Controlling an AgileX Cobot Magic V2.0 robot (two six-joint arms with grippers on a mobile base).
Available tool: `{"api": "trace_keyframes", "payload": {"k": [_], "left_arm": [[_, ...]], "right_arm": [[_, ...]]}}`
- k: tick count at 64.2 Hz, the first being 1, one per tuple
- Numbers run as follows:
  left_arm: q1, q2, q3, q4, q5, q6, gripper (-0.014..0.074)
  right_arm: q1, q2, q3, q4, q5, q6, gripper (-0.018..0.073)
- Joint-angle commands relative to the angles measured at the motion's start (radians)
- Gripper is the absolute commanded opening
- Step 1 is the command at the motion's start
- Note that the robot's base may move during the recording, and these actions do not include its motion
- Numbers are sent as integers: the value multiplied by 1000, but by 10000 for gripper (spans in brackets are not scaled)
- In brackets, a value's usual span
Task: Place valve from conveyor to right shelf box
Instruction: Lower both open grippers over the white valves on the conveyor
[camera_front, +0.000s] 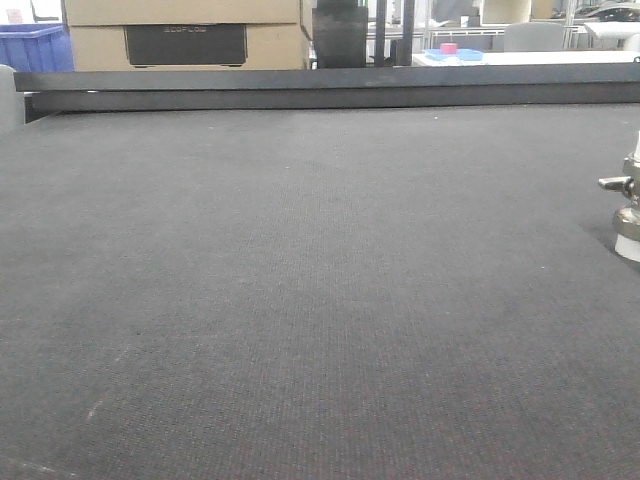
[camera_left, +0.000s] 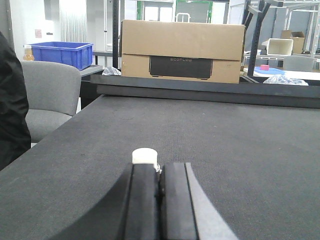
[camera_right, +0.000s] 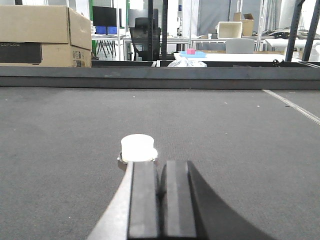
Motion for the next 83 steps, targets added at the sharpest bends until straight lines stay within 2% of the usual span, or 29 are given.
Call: {"api": "trace_keyframes", "payload": {"k": [1,32,48,59,62,68,71,76,80,82,83], "left_arm": [[-1,-4,-3,-7,-15,5,-111],[-1,-4,-3,-7,-45,5,-111],[-1,-4,-3,-7,-49,5,-111],[-1,-4,-3,-42,-143,5,-111],[-1,-4,-25,-42,-127,5,-111],[-1,-4,-146,-23,-11,5,-111],[-1,25,-245,-7,99,5,-100],[-1,97,-375,6,236,5,-8],[-1,164,-460,6,316,5,129],[-1,221,-516,6,358,5,246],[-1,246,-530,6,367,5,281]], "right_arm": [[-1,-3,-1,1,-20,0,-154],[-1,-3,-1,1,-20,0,-154],[-1,-3,-1,1,-77,0,-154],[-1,-3,-11,1,-150,0,-154],[-1,-3,-60,1,-128,0,-154],[-1,-3,-198,1,20,0,-151],[-1,-3,-286,1,90,0,-111],[-1,38,-380,1,174,0,5],[-1,85,-442,1,224,0,163],[-1,128,-480,1,234,0,287],[-1,141,-487,1,234,0,321]]}}
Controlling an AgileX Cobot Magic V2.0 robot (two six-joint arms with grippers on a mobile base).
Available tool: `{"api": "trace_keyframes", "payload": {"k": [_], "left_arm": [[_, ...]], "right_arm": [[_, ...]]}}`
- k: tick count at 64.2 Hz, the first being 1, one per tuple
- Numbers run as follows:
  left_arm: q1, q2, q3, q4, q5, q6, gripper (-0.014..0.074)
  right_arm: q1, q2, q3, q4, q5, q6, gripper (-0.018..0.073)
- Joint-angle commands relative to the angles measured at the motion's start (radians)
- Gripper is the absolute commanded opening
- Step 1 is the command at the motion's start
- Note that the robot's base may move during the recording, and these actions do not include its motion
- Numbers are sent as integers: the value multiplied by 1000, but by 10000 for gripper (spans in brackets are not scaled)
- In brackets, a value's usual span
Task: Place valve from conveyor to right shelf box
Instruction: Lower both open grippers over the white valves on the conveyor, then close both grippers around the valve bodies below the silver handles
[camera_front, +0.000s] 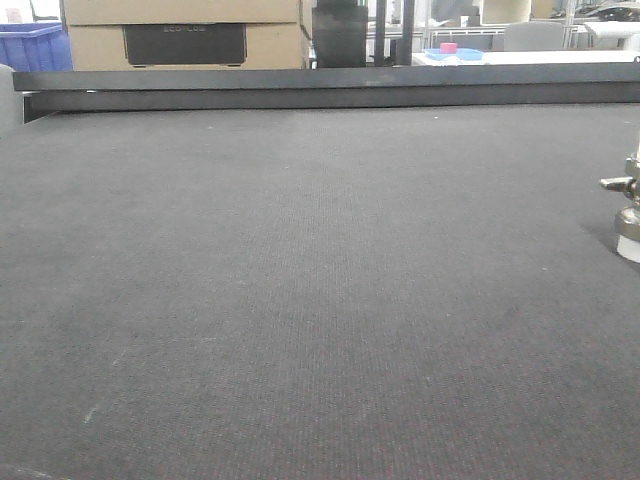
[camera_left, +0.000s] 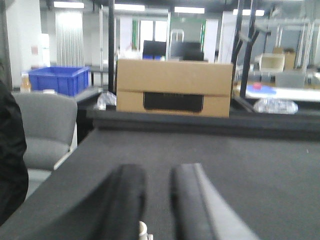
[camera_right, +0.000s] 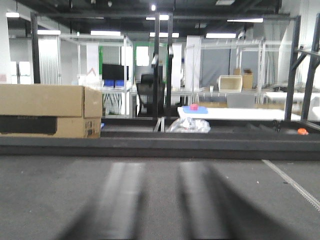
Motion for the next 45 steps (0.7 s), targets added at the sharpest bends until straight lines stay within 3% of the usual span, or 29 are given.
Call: {"api": "trace_keyframes", "payload": {"k": [1,3,8,11,19,45], "left_arm": [[-1,102,-104,5,95,5,315],[-1,143,-137,5,117,5,397],[-1,229,-198,3,160,5,558],[-7,277,-226,3,181,5,617],[-57,351,-270,1,192,1,589],[-129,431,-315,-8,225,-1,581]], "right_arm": [[-1,81,-63,-1,41,0,355],[-1,119,-79,-1,46,0,447],[-1,186,-93,-10,54,0,575],[-1,231,-93,-10,35,0,569],[-1,358,-153,-10,91,0,570],[-1,967,-633,-14,604,-2,570]]}}
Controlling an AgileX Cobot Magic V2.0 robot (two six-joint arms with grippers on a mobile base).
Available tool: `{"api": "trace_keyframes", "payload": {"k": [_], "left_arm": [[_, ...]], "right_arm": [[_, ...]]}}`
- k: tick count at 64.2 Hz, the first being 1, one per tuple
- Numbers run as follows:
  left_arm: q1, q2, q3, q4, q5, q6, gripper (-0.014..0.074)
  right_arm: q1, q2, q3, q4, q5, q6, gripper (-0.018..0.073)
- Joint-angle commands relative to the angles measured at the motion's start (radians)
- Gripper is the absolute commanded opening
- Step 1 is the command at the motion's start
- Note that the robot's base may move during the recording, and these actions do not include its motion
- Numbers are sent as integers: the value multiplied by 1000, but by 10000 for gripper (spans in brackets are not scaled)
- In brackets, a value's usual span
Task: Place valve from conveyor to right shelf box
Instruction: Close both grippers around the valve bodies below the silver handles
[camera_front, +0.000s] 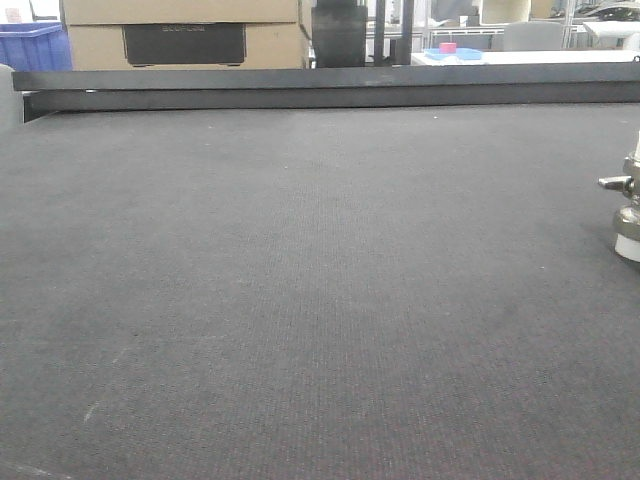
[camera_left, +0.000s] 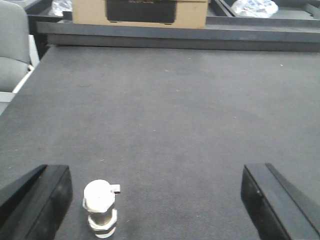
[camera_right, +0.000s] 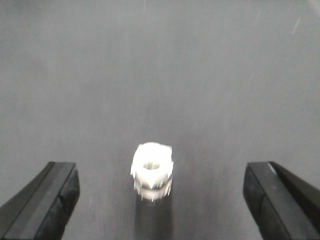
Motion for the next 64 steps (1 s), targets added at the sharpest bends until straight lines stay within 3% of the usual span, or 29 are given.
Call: {"api": "trace_keyframes", "payload": {"k": [1,10,21,64], "left_arm": [[-10,2,-11,-8,-4,-1,581],[-10,2,-11,-8,-4,-1,581],[-10,2,-11,-15,-4,-1,581],[-10,2,-11,-15,-4,-1,581]], "right_arm": [[-1,127,-104,-9,127,-2,570],[9,299,-249,-9,252,-26,570],[50,462,-342,-36,296,-26,570],[56,802,-351,-61,205,-26,545]]}}
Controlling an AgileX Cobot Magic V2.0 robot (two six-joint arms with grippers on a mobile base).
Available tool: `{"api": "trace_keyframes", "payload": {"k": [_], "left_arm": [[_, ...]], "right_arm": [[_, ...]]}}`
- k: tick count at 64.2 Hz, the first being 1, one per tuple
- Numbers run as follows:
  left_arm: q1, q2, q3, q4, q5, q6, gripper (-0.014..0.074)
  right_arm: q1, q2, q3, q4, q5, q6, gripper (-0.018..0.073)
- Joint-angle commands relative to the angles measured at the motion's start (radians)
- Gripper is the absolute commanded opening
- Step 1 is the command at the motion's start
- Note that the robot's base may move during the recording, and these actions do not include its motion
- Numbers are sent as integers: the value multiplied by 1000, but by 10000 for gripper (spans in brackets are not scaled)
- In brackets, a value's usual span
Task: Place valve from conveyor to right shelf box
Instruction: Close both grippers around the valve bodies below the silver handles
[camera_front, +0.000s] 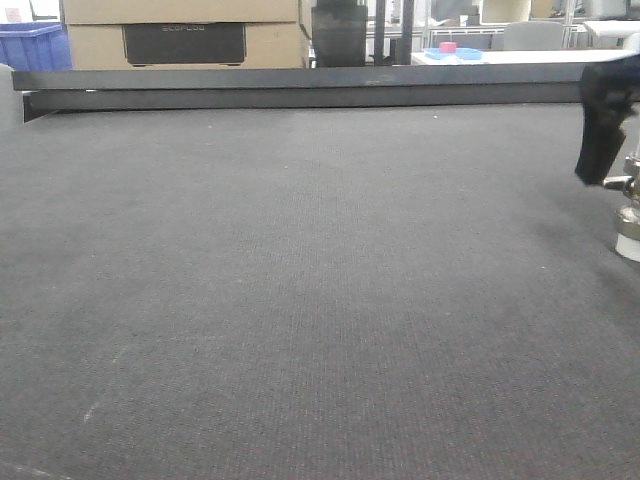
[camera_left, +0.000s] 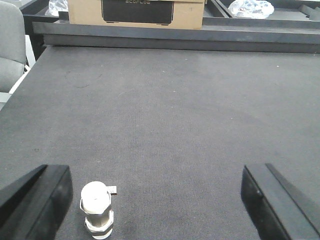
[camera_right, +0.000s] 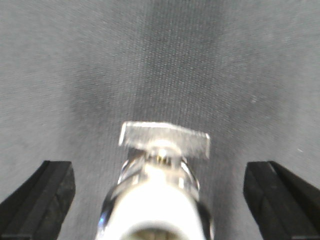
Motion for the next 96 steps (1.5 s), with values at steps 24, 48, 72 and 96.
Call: {"api": "trace_keyframes", "payload": {"k": [24,48,72,96], "left_arm": [[-7,28,-59,-42,116,-1,581],[34,358,-403,-7,538,-1,581],[209,849,-727,0,723,184,581],[210,1113,-776,0,721,245,581]], "right_arm": [[4,9,-10,-19,50,-7,-158],[4,-262,79,-3,-20,-7,-152],[4,-512,300,1,-113,-7,-152],[4,-532,307,28,-107,-7,-152]]}}
